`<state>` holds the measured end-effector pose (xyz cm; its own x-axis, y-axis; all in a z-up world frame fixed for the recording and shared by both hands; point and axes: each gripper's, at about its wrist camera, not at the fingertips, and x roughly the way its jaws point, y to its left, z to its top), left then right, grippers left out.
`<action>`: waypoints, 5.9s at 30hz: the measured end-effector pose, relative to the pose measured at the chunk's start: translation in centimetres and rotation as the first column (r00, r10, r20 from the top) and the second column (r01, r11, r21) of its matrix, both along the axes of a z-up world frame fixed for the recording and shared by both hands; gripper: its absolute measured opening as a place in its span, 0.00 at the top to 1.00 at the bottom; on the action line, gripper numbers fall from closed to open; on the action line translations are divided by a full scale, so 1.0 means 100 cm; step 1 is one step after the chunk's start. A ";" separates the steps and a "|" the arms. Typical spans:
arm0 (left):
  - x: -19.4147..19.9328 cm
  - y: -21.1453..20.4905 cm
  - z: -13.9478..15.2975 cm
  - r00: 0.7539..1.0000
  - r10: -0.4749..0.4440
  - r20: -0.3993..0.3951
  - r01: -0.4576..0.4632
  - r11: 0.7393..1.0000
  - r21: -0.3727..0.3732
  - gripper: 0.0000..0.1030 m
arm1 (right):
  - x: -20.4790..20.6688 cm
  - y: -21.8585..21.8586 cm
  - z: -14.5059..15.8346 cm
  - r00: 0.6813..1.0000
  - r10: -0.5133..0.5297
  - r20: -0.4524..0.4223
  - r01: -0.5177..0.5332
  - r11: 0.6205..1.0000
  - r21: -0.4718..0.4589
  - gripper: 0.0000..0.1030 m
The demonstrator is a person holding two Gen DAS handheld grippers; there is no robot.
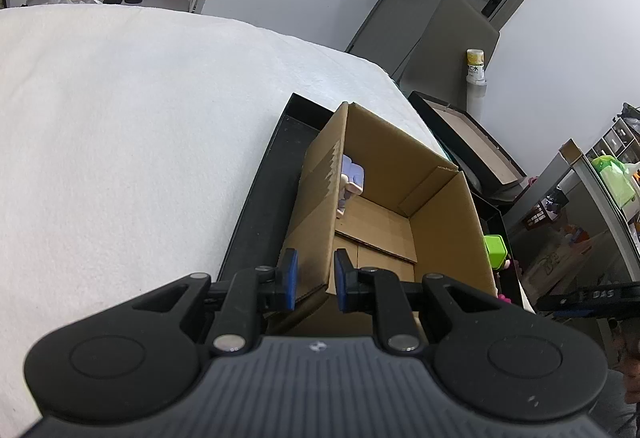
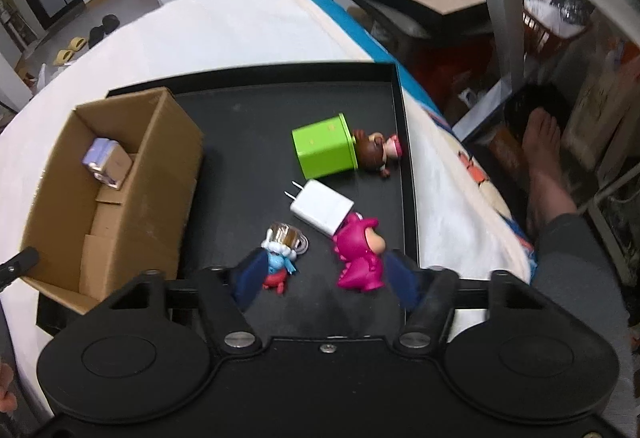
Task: Organize rigid objects
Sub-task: 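Move the right gripper down over the pink dinosaur figure, then close the right gripper on the pink dinosaur figure and lift it, then carry the pink dinosaur with the right gripper into the cardboard box, then open the right gripper to release the dinosaur and withdraw, then move the right gripper down over the blue-red figure with mug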
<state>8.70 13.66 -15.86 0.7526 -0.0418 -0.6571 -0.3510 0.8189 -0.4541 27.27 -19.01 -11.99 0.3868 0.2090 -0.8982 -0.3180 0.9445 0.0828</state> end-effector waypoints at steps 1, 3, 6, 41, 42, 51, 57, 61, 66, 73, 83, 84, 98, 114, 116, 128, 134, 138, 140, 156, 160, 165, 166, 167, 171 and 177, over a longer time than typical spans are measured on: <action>0.000 0.000 0.000 1.000 0.000 0.000 0.000 1.000 0.000 0.83 | 0.001 0.000 -0.004 1.000 0.002 -0.004 -0.002 1.000 -0.006 0.43; 0.000 0.000 0.000 1.000 0.001 0.000 -0.001 1.000 0.000 0.83 | 0.003 0.001 -0.011 1.000 0.002 -0.013 -0.002 1.000 -0.016 0.44; 0.000 0.000 0.000 1.000 0.001 0.000 -0.001 1.000 0.001 0.83 | 0.008 0.000 -0.020 0.999 0.001 -0.033 -0.002 1.000 -0.028 0.44; 0.001 0.001 -0.002 1.000 0.005 0.000 -0.005 1.000 -0.003 0.83 | 0.033 -0.008 -0.067 0.983 -0.035 -0.182 0.036 0.999 -0.002 0.63; 0.001 0.001 -0.002 1.000 0.006 0.000 -0.006 1.000 -0.006 0.83 | 0.032 -0.007 -0.064 0.983 -0.033 -0.179 0.034 0.999 -0.002 0.63; 0.000 0.001 -0.002 1.000 0.001 0.002 -0.001 1.000 -0.012 0.83 | 0.026 0.000 -0.031 0.992 -0.011 -0.125 0.011 1.000 -0.003 0.63; 0.000 0.001 -0.002 1.000 0.000 0.002 0.000 1.000 -0.011 0.83 | 0.022 0.006 -0.010 0.996 0.008 -0.094 -0.008 1.000 0.002 0.63; 0.001 0.001 -0.002 1.000 -0.002 0.003 0.002 1.000 -0.015 0.83 | 0.019 0.014 0.006 0.997 0.027 -0.068 -0.026 1.000 0.003 0.63; 0.001 0.003 -0.003 1.000 -0.006 0.004 0.006 1.000 -0.020 0.83 | 0.016 0.025 0.024 0.998 0.052 -0.038 -0.052 0.999 0.003 0.63; 0.001 0.004 -0.004 1.000 -0.006 0.006 0.006 1.000 -0.023 0.83 | 0.009 0.046 0.047 0.995 0.097 0.005 -0.097 0.995 -0.007 0.63; 0.001 0.004 -0.005 1.000 -0.012 0.008 0.013 1.000 -0.016 0.83 | 0.002 0.085 0.066 0.986 0.161 0.042 -0.160 0.987 -0.027 0.63; 0.001 0.004 -0.006 1.000 -0.012 0.008 0.013 1.000 -0.018 0.83 | 0.001 0.090 0.068 0.985 0.166 0.047 -0.164 0.986 -0.027 0.63; 0.000 0.009 -0.008 1.000 -0.013 0.014 0.014 0.999 -0.046 0.83 | -0.006 0.153 0.081 0.960 0.270 0.079 -0.268 0.963 -0.032 0.63; -0.002 0.013 -0.008 1.000 -0.010 0.018 0.012 0.998 -0.062 0.82 | -0.002 0.196 0.042 0.945 0.325 0.030 -0.323 0.944 -0.070 0.63; -0.002 0.013 -0.008 1.000 -0.011 0.018 0.012 0.998 -0.062 0.82 | 0.000 0.200 0.037 0.944 0.328 0.022 -0.326 0.942 -0.074 0.63; -0.001 0.013 -0.008 1.000 -0.013 0.013 0.014 0.998 -0.064 0.82 | 0.003 0.235 0.040 0.932 0.353 0.083 -0.346 0.934 -0.088 0.57; 0.000 0.011 -0.007 1.000 -0.017 0.011 0.017 0.998 -0.055 0.82 | 0.000 0.231 0.045 0.930 0.357 0.083 -0.350 0.932 -0.091 0.52; -0.001 0.012 -0.007 1.000 -0.018 0.011 0.019 0.999 -0.051 0.82 | -0.003 0.218 0.051 0.931 0.353 0.088 -0.346 0.934 -0.087 0.50; -0.001 0.011 -0.007 1.000 -0.018 0.011 0.019 0.999 -0.048 0.82 | -0.004 0.211 0.054 0.934 0.347 0.090 -0.340 0.937 -0.080 0.47; -0.001 0.007 -0.004 1.000 -0.020 0.008 0.020 1.000 -0.018 0.82 | -0.002 0.134 0.077 0.959 0.258 0.116 -0.252 0.966 -0.058 0.35; 0.000 0.007 -0.004 1.000 -0.019 0.007 0.019 1.000 -0.017 0.82 | 0.000 0.120 0.078 0.966 0.234 0.112 -0.230 0.972 -0.048 0.33; -0.001 0.006 -0.004 1.000 -0.017 0.008 0.017 1.000 -0.011 0.82 | 0.000 0.105 0.078 0.970 0.215 0.116 -0.211 0.976 -0.046 0.27; -0.001 0.006 -0.004 1.000 -0.016 0.008 0.016 1.000 -0.010 0.82 | 0.000 0.102 0.077 0.971 0.210 0.112 -0.207 0.977 -0.045 0.27; -0.001 0.006 -0.003 1.000 -0.015 0.007 0.015 1.000 -0.007 0.82 | 0.000 0.099 0.075 0.973 0.204 0.108 -0.201 0.979 -0.043 0.27; -0.002 0.004 -0.003 1.000 -0.014 0.006 0.014 1.000 -0.001 0.82 | 0.000 0.088 0.068 0.978 0.186 0.092 -0.182 0.982 -0.040 0.27; -0.001 0.002 -0.002 1.000 -0.015 0.004 0.015 1.000 0.006 0.82 | 0.001 0.074 0.055 0.986 0.155 0.064 -0.153 0.988 -0.030 0.24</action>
<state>8.58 13.87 -16.11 0.7546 -0.0495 -0.6543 -0.3367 0.8266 -0.4509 27.33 -11.58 -6.52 0.4104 0.2489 -0.8773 -0.4640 0.8852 0.0341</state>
